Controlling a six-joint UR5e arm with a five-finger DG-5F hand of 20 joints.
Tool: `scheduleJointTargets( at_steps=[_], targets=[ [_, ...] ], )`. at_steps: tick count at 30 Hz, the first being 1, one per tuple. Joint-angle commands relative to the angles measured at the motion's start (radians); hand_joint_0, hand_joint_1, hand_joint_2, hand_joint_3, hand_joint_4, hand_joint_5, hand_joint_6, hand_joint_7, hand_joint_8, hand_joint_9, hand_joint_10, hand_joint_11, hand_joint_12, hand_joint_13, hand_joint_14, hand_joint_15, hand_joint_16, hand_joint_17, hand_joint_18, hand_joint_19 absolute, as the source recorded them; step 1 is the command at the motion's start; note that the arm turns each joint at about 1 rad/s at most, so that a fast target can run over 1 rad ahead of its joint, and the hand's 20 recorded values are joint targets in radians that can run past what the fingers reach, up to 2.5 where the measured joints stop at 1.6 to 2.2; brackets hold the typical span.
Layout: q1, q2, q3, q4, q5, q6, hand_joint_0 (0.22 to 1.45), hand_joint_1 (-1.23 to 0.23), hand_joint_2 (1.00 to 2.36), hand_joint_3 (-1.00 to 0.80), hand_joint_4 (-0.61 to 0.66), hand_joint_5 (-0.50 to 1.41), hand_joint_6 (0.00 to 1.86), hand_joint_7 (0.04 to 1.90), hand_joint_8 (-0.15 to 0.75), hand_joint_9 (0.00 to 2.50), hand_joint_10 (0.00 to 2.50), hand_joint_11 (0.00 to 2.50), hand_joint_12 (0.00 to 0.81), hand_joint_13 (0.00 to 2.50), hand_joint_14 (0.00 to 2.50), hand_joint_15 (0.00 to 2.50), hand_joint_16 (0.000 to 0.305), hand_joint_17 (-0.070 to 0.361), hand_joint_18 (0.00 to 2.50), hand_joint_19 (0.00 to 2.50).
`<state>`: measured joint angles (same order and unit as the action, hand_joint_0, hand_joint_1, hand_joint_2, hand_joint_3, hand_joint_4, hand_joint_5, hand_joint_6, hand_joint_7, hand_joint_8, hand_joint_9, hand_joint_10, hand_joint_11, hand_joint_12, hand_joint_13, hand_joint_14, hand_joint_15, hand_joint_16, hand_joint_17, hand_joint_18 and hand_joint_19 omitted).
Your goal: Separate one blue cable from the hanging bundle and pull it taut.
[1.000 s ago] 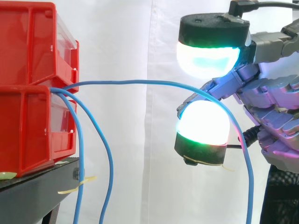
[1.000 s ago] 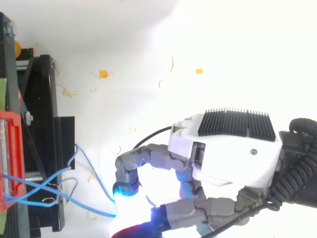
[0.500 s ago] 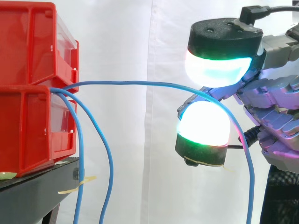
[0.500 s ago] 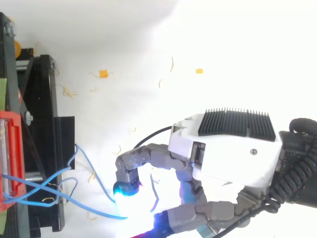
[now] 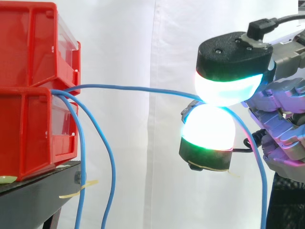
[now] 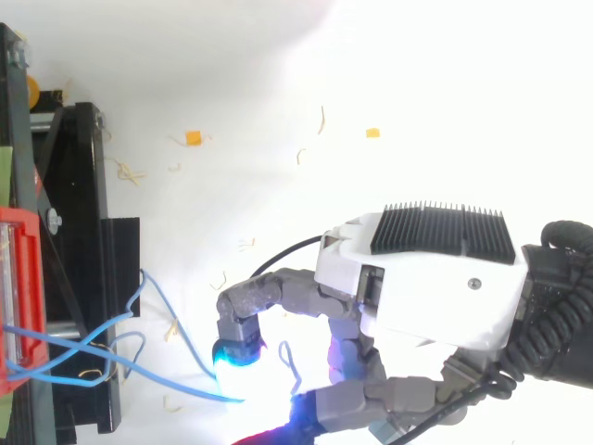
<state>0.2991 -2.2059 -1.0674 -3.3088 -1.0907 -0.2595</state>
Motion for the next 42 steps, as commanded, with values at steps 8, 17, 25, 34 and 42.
scheduleJointTargets(
  at_steps=[8,17,25,34,42],
  targets=[
    [0.0,0.0,0.0,0.0,0.0,-0.001,0.68,-0.77,1.01,-0.18,0.32,0.12,0.5,1.34,0.202,2.02,0.03,0.76,0.33,1.56,0.03,1.01,0.056,0.126,1.2,0.73],
    [0.0,0.0,0.0,0.0,0.0,-0.001,0.69,-0.78,1.01,-0.14,0.36,0.11,0.51,1.3,0.199,2.0,0.03,0.74,0.326,1.56,0.03,1.0,0.054,0.122,1.16,0.71],
    [0.0,0.0,0.0,0.003,0.0,-0.003,0.68,-0.81,1.01,-0.06,0.38,0.12,0.51,1.25,0.194,2.0,0.02,0.71,0.325,1.57,0.03,1.0,0.056,0.126,1.18,0.68],
    [0.0,-0.002,-0.002,0.002,0.0,-0.003,0.69,-0.81,1.01,-0.07,0.37,0.11,0.51,1.25,0.197,2.01,0.02,0.7,0.331,1.58,0.03,1.0,0.056,0.125,1.18,0.69],
    [0.0,-0.002,-0.025,0.008,0.0,0.0,0.68,-0.8,1.01,-0.07,0.37,0.11,0.51,1.24,0.201,2.01,0.02,0.71,0.331,1.58,0.03,1.0,0.056,0.125,1.18,0.69]
  ],
)
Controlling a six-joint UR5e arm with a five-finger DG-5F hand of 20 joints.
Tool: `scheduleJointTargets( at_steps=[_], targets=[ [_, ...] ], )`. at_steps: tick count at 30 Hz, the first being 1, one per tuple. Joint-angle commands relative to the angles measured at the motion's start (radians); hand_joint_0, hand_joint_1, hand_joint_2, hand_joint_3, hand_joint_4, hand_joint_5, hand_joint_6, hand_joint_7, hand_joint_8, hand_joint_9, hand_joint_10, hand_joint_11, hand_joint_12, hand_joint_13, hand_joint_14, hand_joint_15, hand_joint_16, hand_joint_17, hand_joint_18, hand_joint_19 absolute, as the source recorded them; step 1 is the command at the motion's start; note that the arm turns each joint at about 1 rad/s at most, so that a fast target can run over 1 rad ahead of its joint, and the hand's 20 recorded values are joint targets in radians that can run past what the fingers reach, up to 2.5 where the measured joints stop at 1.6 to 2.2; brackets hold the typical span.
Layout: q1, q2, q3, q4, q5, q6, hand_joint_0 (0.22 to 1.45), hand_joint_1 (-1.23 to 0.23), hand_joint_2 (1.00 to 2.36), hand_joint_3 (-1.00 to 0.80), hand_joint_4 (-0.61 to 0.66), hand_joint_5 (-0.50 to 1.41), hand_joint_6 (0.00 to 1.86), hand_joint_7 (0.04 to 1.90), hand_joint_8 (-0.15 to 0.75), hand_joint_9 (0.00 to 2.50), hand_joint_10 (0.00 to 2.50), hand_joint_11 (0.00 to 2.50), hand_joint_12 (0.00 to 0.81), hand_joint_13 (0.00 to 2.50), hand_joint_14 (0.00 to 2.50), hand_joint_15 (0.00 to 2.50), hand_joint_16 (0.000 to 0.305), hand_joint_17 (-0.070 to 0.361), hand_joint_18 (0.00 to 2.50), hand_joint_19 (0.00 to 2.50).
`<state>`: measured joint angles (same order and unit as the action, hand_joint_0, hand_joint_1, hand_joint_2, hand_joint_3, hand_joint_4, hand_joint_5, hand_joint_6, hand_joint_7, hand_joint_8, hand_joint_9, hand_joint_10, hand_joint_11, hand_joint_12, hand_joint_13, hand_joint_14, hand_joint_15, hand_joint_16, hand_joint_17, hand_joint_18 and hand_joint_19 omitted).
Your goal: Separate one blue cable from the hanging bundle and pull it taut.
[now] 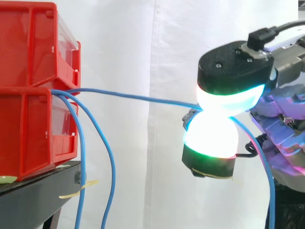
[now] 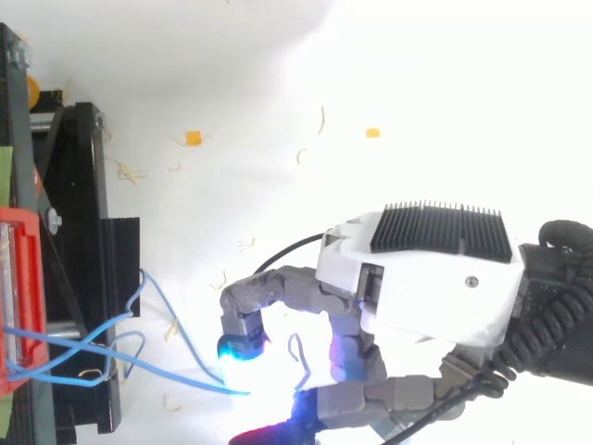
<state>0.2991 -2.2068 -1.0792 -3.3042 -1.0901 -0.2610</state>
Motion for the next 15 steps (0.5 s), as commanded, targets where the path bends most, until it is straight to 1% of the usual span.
scheduleJointTargets(
  at_steps=[1,2,5,7,10,13,15],
  targets=[
    [0.0,-0.001,-0.018,0.003,-0.001,0.0,0.68,-0.8,1.01,-0.07,0.37,0.11,0.51,1.25,0.196,2.01,0.02,0.71,0.33,1.58,0.03,0.99,0.056,0.125,1.18,0.69],
    [0.0,-0.001,-0.022,0.005,-0.001,0.0,0.68,-0.8,1.01,-0.07,0.37,0.11,0.51,1.25,0.203,2.01,0.03,0.7,0.332,1.58,0.03,1.0,0.056,0.125,1.18,0.69],
    [0.0,0.001,-0.061,0.009,-0.001,0.0,0.68,-0.8,1.01,-0.08,0.37,0.11,0.51,1.24,0.197,2.0,0.03,0.71,0.331,1.58,0.03,1.0,0.055,0.124,1.18,0.69],
    [0.002,0.001,-0.077,0.028,-0.002,0.008,0.68,-0.8,1.01,-0.08,0.37,0.11,0.51,1.24,0.203,2.0,0.03,0.7,0.332,1.58,0.03,1.0,0.055,0.124,1.19,0.69],
    [0.008,0.001,-0.077,0.074,0.003,0.009,0.68,-0.8,1.01,-0.08,0.37,0.11,0.51,1.25,0.196,2.0,0.02,0.69,0.334,1.58,0.03,1.0,0.055,0.124,1.19,0.7],
    [0.011,0.001,-0.077,0.092,-0.001,0.009,0.68,-0.8,1.01,-0.08,0.37,0.11,0.51,1.24,0.201,2.0,0.02,0.71,0.333,1.58,0.02,1.0,0.055,0.124,1.19,0.69],
    [0.011,0.001,-0.077,0.092,-0.001,0.009,0.68,-0.8,1.01,-0.08,0.37,0.11,0.51,1.24,0.198,2.0,0.03,0.71,0.332,1.58,0.03,1.01,0.055,0.125,1.19,0.69]
  ],
)
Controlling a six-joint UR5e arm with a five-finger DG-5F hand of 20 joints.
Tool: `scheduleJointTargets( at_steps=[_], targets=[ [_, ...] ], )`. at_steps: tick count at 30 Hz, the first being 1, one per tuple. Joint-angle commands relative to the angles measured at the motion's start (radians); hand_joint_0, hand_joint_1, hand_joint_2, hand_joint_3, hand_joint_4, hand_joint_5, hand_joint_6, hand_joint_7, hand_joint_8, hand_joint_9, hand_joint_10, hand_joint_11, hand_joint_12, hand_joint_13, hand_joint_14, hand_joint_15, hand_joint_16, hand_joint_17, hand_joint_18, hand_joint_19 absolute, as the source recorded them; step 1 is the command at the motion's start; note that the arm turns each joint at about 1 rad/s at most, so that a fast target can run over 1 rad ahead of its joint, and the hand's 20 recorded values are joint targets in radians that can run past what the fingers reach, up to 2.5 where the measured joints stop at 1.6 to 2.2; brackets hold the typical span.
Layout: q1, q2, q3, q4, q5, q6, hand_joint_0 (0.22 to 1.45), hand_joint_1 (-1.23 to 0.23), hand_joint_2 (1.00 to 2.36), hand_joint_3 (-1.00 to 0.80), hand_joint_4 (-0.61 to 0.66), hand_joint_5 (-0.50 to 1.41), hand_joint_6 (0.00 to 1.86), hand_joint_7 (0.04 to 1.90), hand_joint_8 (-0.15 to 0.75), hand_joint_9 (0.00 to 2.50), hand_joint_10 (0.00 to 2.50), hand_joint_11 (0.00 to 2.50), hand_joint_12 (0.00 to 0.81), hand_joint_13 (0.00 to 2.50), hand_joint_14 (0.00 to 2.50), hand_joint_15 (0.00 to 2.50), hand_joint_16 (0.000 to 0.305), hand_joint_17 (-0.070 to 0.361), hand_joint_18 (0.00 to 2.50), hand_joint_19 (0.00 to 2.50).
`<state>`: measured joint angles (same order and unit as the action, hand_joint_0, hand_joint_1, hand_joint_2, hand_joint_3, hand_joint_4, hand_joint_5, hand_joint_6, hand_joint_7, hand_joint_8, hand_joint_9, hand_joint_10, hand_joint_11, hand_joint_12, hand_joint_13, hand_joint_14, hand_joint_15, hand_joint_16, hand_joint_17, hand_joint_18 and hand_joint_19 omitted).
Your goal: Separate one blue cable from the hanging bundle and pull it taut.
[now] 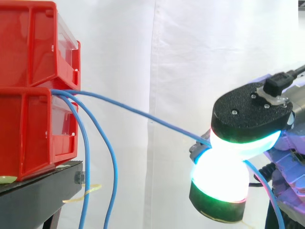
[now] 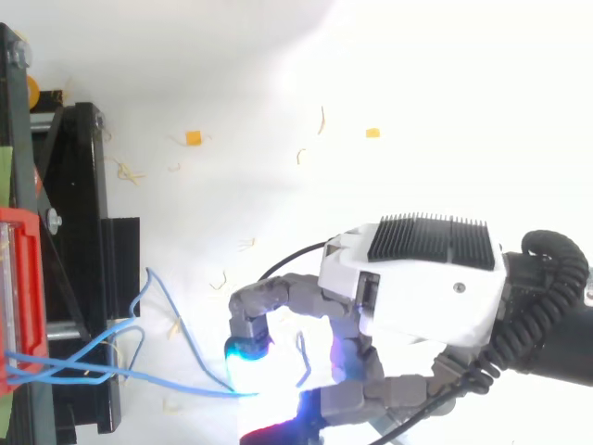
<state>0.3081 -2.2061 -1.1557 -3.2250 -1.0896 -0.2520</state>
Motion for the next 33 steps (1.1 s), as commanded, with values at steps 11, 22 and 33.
scheduleJointTargets(
  at_steps=[11,22,33],
  targets=[
    [0.002,0.0,-0.001,0.016,-0.003,0.011,0.68,-0.8,1.01,-0.08,0.37,0.11,0.51,1.24,0.197,2.0,0.02,0.71,0.33,1.58,0.03,1.0,0.055,0.124,1.18,0.69],
    [0.003,0.0,-0.001,-0.001,-0.003,0.013,0.68,-0.8,1.01,-0.08,0.37,0.11,0.51,1.24,0.201,1.99,0.03,0.69,0.336,1.57,0.03,1.01,0.055,0.124,1.18,0.7],
    [0.002,0.0,-0.001,-0.013,0.0,0.013,0.68,-0.79,1.01,-0.1,0.37,0.11,0.51,1.23,0.201,1.99,0.02,0.71,0.328,1.57,0.03,1.0,0.055,0.124,1.18,0.71]
  ],
)
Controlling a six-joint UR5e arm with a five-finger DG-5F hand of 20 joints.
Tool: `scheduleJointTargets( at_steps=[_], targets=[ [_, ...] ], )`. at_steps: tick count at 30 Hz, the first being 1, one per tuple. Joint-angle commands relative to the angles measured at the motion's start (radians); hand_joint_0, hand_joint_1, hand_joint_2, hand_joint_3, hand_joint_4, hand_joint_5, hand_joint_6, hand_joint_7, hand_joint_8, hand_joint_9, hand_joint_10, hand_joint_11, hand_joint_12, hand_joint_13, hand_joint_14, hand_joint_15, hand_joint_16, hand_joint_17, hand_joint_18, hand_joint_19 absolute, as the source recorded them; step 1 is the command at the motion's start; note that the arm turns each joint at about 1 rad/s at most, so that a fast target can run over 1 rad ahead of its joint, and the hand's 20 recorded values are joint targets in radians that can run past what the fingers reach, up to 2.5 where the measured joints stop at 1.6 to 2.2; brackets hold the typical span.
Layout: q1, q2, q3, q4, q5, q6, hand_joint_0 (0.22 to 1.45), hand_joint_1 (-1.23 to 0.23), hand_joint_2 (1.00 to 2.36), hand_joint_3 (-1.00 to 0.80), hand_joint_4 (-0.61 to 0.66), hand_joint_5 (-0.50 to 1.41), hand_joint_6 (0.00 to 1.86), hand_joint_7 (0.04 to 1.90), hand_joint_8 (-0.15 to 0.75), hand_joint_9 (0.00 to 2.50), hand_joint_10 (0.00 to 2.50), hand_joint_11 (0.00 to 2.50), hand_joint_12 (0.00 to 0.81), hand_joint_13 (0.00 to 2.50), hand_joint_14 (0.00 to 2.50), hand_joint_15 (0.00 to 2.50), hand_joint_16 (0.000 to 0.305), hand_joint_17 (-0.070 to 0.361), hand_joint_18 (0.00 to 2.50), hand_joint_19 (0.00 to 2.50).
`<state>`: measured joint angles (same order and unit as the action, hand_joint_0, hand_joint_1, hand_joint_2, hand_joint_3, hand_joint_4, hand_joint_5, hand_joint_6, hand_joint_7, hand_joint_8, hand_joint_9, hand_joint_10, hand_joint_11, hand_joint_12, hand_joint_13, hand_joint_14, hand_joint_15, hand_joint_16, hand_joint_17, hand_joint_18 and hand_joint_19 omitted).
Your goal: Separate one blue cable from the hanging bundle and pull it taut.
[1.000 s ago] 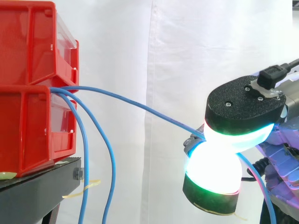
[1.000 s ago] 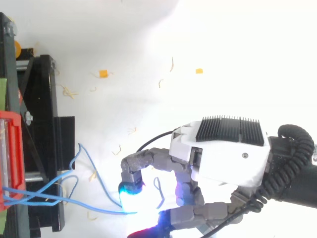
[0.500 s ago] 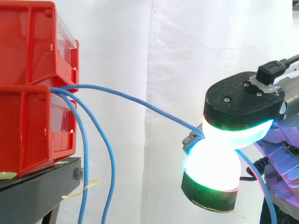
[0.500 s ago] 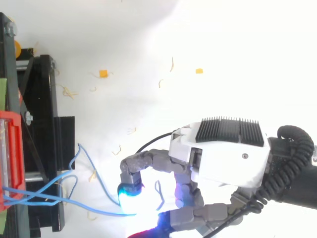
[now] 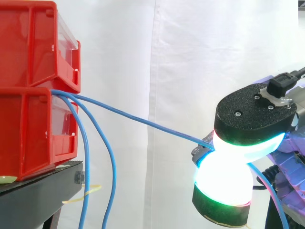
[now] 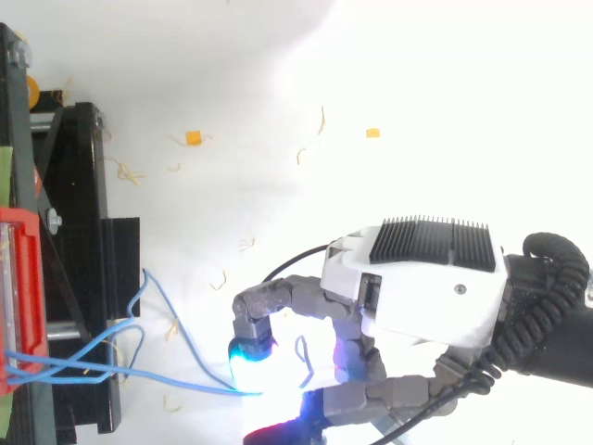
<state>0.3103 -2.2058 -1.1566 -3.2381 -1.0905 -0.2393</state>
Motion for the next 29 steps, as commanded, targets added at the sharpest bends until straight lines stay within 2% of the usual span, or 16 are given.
scheduleJointTargets(
  at_steps=[1,20,29],
  targets=[
    [0.0,0.0,0.0,-0.002,0.001,0.0,0.68,-0.79,1.01,-0.1,0.38,0.11,0.51,1.23,0.197,1.99,0.03,0.7,0.328,1.57,0.03,1.0,0.055,0.124,1.18,0.71],
    [0.004,0.0,0.0,0.001,0.001,-0.003,0.68,-0.79,1.01,-0.11,0.38,0.11,0.51,1.23,0.197,1.99,0.03,0.71,0.329,1.57,0.03,1.0,0.055,0.123,1.17,0.71],
    [0.009,0.0,0.0,0.023,0.003,-0.003,0.68,-0.79,1.01,-0.1,0.37,0.11,0.51,1.22,0.196,1.98,0.02,0.69,0.329,1.57,0.03,1.0,0.055,0.123,1.17,0.7]
  ],
)
